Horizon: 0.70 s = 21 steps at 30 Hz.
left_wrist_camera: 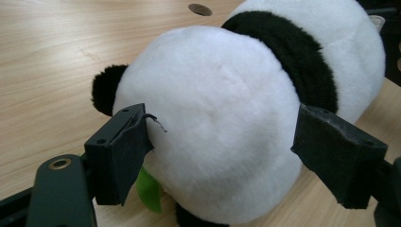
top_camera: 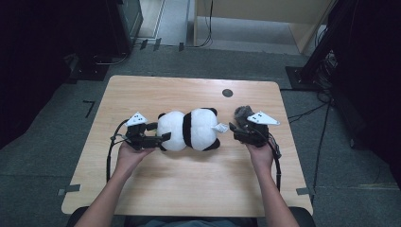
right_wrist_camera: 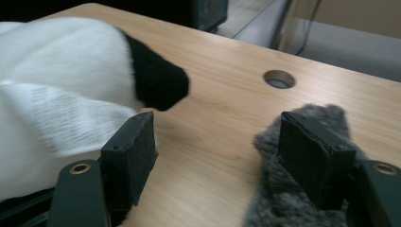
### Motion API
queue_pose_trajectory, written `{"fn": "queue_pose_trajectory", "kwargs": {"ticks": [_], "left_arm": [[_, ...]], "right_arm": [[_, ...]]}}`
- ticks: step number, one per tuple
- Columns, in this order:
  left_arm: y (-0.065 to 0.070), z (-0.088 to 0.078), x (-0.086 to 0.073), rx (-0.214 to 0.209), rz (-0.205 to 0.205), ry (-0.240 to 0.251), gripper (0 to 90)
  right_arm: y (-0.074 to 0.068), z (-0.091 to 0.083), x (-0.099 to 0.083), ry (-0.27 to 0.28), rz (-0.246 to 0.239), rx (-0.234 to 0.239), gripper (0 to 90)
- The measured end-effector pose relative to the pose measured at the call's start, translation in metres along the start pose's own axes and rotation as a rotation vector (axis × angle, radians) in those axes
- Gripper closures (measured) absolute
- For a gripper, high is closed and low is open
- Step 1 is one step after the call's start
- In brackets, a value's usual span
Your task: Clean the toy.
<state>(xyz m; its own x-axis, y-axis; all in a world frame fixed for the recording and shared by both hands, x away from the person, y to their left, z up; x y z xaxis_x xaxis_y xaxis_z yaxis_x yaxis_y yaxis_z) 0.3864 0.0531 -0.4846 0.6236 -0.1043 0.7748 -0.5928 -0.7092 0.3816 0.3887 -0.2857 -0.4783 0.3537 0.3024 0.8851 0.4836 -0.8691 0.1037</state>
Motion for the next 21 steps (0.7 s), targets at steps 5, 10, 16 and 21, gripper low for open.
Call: {"fn": "queue_pose_trajectory", "kwargs": {"ticks": [5, 10, 16, 21], "left_arm": [[0.002, 0.005, 0.001, -0.002, -0.002, 0.012, 18.8], [-0.002, 0.005, 0.000, -0.007, -0.017, 0.007, 18.9], [-0.003, 0.007, -0.004, 0.003, -0.017, -0.006, 19.1], [-0.004, 0.006, -0.004, -0.006, -0.025, -0.009, 19.1]], "right_arm": [[0.012, 0.003, -0.007, 0.015, 0.004, -0.080, 31.0], [0.029, 0.011, -0.020, -0.004, 0.006, -0.165, 31.4], [0.055, 0.019, -0.039, -0.022, 0.092, -0.218, 32.3], [0.059, 0.033, -0.055, -0.086, 0.084, -0.232, 32.0]]}}
Point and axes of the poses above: each handheld gripper's, and its own axes: z roughly forward along the jaws, x roughly out of its top, y roughly to its right, the point moved 6 cm from there along z, roughly forward along the jaws, and after that the axes turned 9 degrees about -z, right-handed, at the moved point
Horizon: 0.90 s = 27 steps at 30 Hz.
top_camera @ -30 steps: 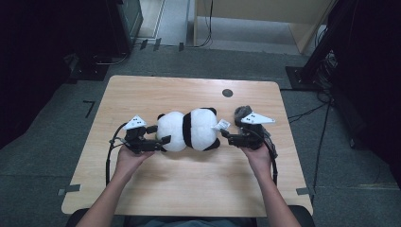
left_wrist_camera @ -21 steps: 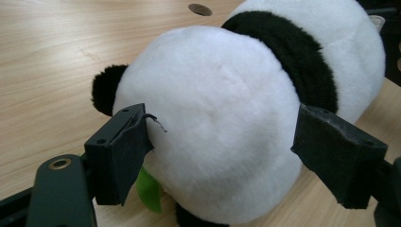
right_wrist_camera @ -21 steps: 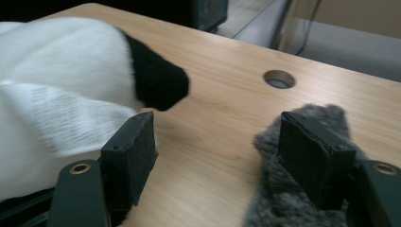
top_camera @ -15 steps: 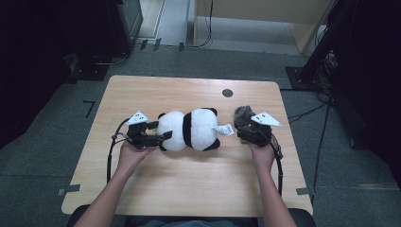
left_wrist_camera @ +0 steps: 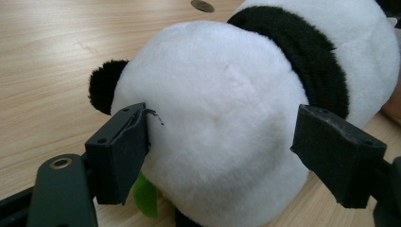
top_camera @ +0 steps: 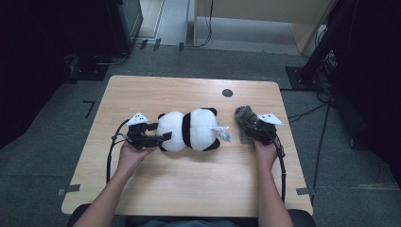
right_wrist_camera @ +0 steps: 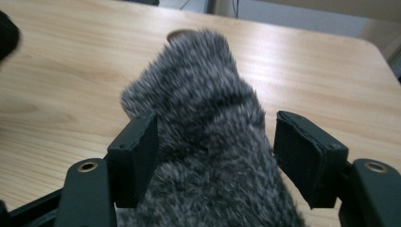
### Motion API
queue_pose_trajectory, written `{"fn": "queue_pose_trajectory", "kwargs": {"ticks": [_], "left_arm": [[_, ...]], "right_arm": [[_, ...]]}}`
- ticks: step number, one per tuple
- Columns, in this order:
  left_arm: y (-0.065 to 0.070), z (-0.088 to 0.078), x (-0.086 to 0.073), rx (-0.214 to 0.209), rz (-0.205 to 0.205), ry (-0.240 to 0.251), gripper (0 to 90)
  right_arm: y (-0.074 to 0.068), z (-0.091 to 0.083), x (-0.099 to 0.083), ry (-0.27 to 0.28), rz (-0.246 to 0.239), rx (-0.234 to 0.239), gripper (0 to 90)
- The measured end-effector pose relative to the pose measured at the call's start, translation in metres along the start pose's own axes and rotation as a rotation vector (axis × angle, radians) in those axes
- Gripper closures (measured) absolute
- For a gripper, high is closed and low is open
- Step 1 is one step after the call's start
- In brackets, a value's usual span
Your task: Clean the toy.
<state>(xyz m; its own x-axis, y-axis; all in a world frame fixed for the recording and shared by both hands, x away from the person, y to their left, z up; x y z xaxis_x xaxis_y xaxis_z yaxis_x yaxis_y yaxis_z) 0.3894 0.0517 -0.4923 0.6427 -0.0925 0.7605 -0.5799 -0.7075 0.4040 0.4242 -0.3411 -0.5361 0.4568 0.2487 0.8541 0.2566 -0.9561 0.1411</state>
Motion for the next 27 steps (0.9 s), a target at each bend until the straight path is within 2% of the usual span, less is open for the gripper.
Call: {"fn": "queue_pose_trajectory", "kwargs": {"ticks": [3, 7, 14, 17, 21, 27], "left_arm": [[0.000, 0.000, 0.000, -0.002, 0.000, 0.001, 19.1], [0.000, 0.001, 0.000, -0.001, 0.000, 0.002, 19.1], [-0.001, 0.001, -0.001, 0.005, 0.005, -0.001, 19.3], [-0.001, 0.001, -0.001, 0.006, 0.000, -0.001, 19.8], [-0.001, 0.001, -0.001, 0.008, 0.000, -0.002, 19.8], [-0.004, 0.000, -0.002, 0.001, -0.019, 0.019, 23.0]], "right_arm": [[0.003, 0.007, -0.009, -0.030, 0.009, -0.004, 31.9], [0.000, 0.011, -0.010, -0.038, -0.011, -0.005, 36.5], [0.000, 0.017, -0.015, -0.127, -0.009, 0.025, 38.5], [0.001, 0.019, -0.016, -0.147, 0.017, 0.049, 38.3], [0.005, 0.021, -0.017, -0.160, 0.077, 0.095, 38.3], [0.004, 0.021, -0.017, -0.162, 0.070, 0.093, 37.8]]}}
Point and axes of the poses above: each handheld gripper's, and its own axes: z roughly forward along the jaws, x roughly out of its top, y roughly to its right, the point moved 6 cm from there along z, roughly forward along the jaws, and after that the axes turned 9 degrees about -z, right-handed, at the moved point
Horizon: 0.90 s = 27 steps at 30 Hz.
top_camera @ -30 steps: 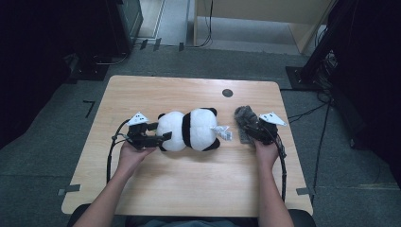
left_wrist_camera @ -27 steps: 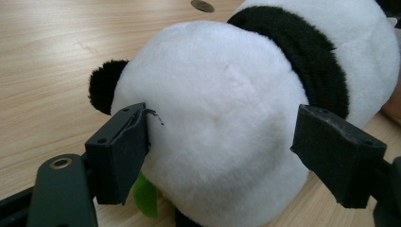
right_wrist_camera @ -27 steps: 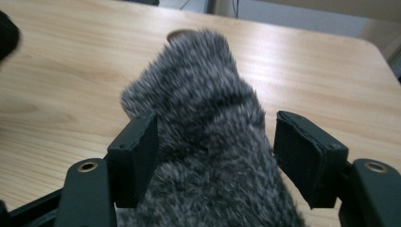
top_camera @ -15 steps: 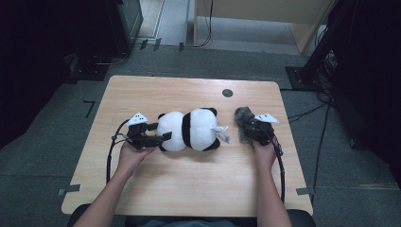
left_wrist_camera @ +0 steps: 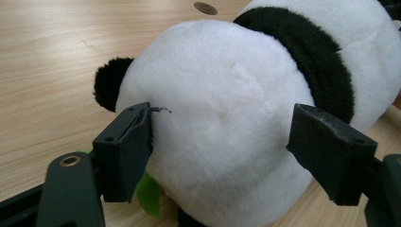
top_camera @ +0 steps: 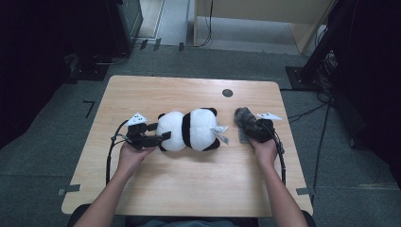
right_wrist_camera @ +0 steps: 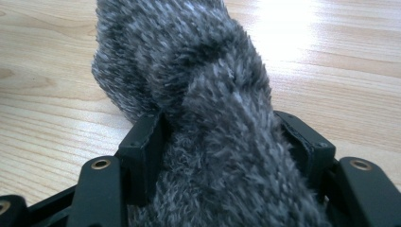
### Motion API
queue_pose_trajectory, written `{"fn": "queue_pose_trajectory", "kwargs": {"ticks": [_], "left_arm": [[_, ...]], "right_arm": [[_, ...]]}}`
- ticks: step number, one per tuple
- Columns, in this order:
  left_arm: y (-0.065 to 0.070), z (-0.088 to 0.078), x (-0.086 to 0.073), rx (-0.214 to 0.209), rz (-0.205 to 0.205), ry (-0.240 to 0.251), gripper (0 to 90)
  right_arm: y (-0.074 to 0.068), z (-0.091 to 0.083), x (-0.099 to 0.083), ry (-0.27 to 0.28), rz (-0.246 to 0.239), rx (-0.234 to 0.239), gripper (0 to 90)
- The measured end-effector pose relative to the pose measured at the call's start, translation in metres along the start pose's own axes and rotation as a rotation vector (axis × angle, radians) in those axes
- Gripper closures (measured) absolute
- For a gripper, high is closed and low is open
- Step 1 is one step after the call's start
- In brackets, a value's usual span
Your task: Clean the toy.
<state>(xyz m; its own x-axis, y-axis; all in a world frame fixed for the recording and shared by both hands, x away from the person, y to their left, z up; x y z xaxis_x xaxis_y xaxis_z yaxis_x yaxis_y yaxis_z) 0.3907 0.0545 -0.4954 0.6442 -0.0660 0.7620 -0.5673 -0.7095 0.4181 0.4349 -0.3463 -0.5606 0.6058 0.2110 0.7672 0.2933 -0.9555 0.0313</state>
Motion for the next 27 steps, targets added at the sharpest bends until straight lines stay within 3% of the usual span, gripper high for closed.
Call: {"fn": "queue_pose_trajectory", "kwargs": {"ticks": [7, 12, 16, 22, 27], "left_arm": [[-0.001, 0.000, -0.001, 0.008, 0.013, -0.005, 23.4], [-0.002, 0.001, -0.002, 0.020, 0.026, -0.010, 22.0], [-0.003, 0.002, -0.003, 0.028, 0.024, -0.016, 20.6], [-0.003, 0.002, -0.003, 0.043, 0.015, -0.037, 17.9], [-0.005, 0.006, -0.006, 0.011, -0.002, -0.048, 15.9]], "right_arm": [[0.000, -0.001, -0.001, 0.005, 0.016, 0.034, 34.6], [-0.001, -0.003, 0.000, 0.018, 0.020, 0.085, 57.9], [-0.001, -0.011, 0.005, 0.017, 0.000, 0.079, 70.2], [0.001, -0.021, 0.013, 0.009, 0.021, 0.115, 72.4], [-0.005, -0.032, 0.023, 0.042, 0.014, 0.128, 72.0]]}}
Point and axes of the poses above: each handheld gripper's, and its own axes: z roughly forward along the jaws, x roughly out of its top, y roughly to its right, the point moved 6 cm from there along z, roughly forward along the jaws, and after that the axes turned 9 degrees about -z, right-handed, at the moved point
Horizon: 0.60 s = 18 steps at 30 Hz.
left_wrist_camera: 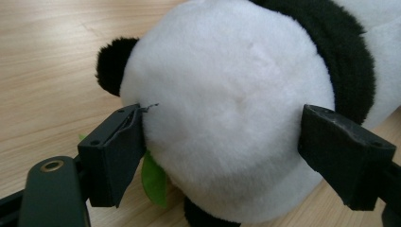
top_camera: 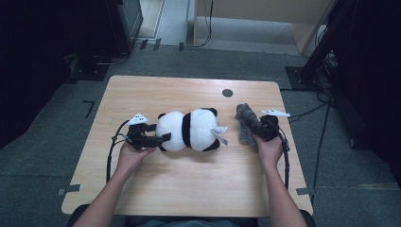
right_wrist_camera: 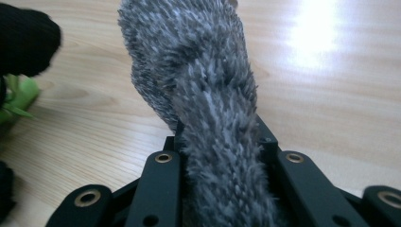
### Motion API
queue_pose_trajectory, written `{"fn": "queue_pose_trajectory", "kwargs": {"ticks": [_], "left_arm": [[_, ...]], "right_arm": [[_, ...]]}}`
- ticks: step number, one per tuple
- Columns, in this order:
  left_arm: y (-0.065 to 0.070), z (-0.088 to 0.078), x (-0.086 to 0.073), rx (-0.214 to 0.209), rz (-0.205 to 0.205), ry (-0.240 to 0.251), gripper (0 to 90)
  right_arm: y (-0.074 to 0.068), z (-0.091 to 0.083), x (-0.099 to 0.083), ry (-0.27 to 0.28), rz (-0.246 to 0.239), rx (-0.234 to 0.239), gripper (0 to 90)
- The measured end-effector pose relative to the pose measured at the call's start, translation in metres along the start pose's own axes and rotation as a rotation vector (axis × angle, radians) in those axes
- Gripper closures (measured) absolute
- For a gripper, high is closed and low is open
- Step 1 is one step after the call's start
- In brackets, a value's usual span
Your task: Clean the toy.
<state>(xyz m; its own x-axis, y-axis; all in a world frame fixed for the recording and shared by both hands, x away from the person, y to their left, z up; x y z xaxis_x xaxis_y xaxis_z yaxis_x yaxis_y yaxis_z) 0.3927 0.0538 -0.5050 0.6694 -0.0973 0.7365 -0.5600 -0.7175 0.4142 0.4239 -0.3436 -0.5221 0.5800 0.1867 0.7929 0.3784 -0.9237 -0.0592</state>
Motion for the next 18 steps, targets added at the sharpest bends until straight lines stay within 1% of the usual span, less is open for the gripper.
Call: {"fn": "queue_pose_trajectory", "kwargs": {"ticks": [1, 3, 7, 8, 11, 12, 14, 16, 18], "left_arm": [[0.000, 0.000, 0.000, -0.002, 0.003, 0.008, 15.8], [-0.001, 0.001, 0.000, -0.007, -0.006, 0.009, 15.5], [0.000, -0.002, 0.000, -0.009, -0.009, -0.001, 15.1], [0.001, -0.002, 0.000, -0.014, -0.005, 0.000, 15.1], [0.001, 0.002, -0.002, -0.005, 0.015, -0.004, 12.4], [0.000, 0.005, -0.002, -0.003, 0.010, -0.006, 10.8], [-0.002, 0.007, -0.003, -0.017, -0.008, -0.009, 8.2], [-0.004, 0.009, -0.004, -0.036, -0.015, -0.001, 7.2], [-0.006, 0.011, -0.005, -0.058, -0.019, 0.010, 7.0]], "right_arm": [[-0.002, -0.002, 0.002, 0.006, -0.001, 0.004, 71.9], [-0.004, -0.007, 0.006, 0.018, -0.005, 0.021, 71.9], [-0.008, -0.014, 0.010, 0.010, -0.018, 0.043, 72.0], [-0.009, -0.016, 0.012, 0.012, -0.022, 0.048, 72.1], [-0.013, -0.022, 0.018, 0.019, -0.031, 0.062, 72.1], [-0.015, -0.024, 0.020, 0.025, -0.036, 0.062, 72.0], [-0.018, -0.027, 0.022, 0.026, -0.051, 0.067, 71.9], [-0.021, -0.029, 0.023, 0.018, -0.067, 0.070, 71.8], [-0.024, -0.030, 0.025, 0.021, -0.068, 0.079, 71.8]]}}
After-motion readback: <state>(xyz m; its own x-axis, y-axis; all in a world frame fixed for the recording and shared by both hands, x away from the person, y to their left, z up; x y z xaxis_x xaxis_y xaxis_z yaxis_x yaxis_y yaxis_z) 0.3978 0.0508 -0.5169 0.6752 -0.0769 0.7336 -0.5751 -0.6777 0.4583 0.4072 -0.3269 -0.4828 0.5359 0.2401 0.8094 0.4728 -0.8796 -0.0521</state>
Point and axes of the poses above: each handheld gripper's, and its own axes: z roughly forward along the jaws, x roughly out of its top, y roughly to its right, the point moved 6 cm from there along z, roughly forward along the jaws, and after that the axes turned 9 degrees about -z, right-handed, at the moved point
